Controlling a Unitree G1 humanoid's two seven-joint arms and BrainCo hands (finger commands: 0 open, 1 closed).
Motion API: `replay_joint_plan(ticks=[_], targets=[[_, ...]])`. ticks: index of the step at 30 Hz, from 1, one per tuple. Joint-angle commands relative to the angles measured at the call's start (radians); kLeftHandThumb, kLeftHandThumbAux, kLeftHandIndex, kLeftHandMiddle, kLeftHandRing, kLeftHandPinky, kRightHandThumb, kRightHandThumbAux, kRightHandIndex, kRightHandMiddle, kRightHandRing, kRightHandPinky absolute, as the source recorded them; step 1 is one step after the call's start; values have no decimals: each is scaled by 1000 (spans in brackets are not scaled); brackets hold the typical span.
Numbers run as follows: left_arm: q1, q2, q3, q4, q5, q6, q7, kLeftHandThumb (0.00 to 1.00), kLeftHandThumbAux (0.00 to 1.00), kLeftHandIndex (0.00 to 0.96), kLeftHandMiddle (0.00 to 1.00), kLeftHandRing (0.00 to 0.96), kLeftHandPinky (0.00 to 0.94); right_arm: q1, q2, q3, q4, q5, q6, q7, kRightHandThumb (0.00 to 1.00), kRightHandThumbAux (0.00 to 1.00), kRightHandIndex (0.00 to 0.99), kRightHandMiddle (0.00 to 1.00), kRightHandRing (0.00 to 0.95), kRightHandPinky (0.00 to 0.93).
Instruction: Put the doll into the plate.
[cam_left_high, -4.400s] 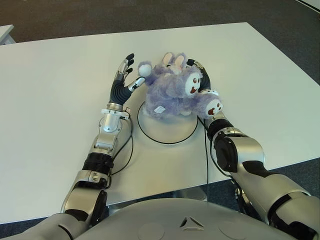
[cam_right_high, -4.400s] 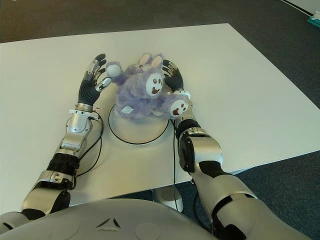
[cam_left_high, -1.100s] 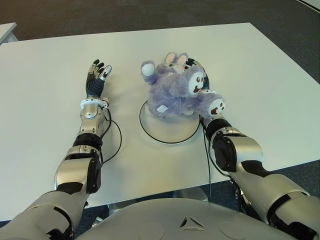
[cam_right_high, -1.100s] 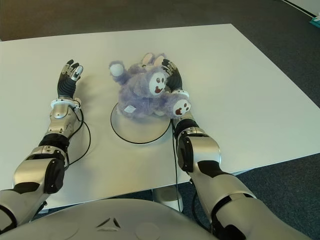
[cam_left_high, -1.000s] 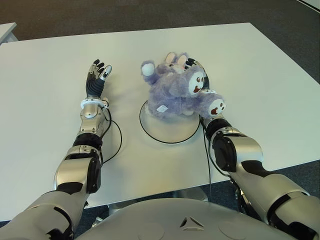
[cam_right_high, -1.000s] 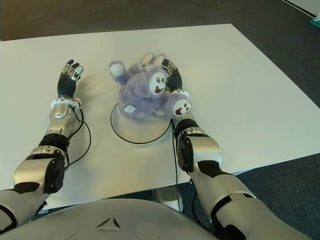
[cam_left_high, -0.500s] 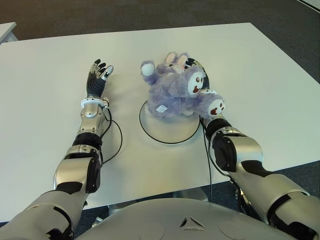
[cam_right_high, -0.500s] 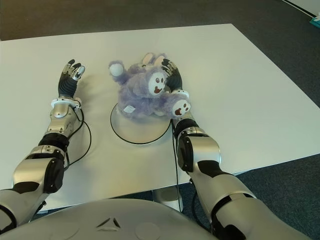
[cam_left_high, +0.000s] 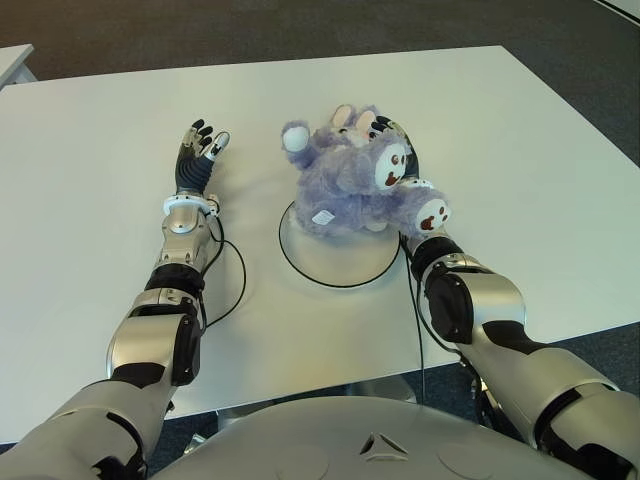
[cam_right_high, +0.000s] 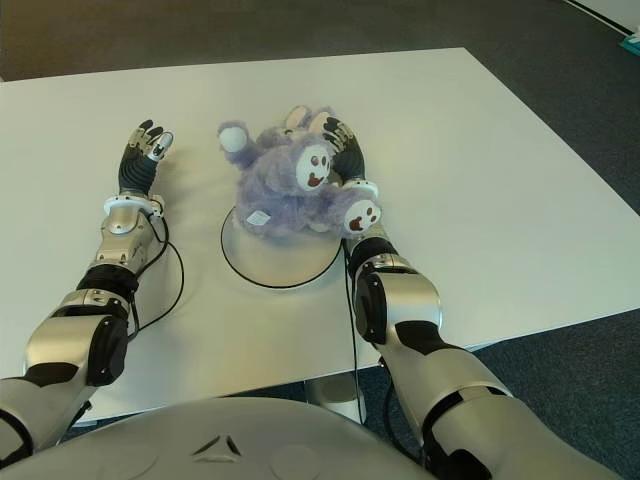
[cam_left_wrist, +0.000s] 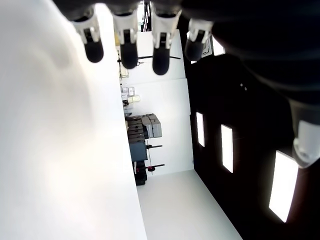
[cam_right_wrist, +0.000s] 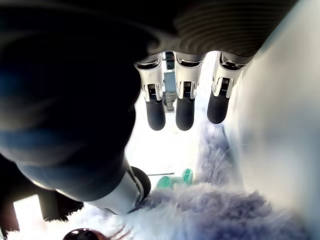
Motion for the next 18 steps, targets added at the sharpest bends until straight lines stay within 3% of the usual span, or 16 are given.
replay_joint_plan(ticks=[1, 18], targets=[[101, -40, -4, 99, -3, 91, -17, 0, 466, 28, 134, 88, 0, 24, 13, -3, 22, 11, 11, -3, 556, 880, 135, 152, 126, 138], [86, -47, 22, 143, -38, 112, -36, 0, 485, 69, 127, 90, 29, 25, 13, -5, 22, 13, 10, -2, 548, 872, 138, 155, 128, 137]])
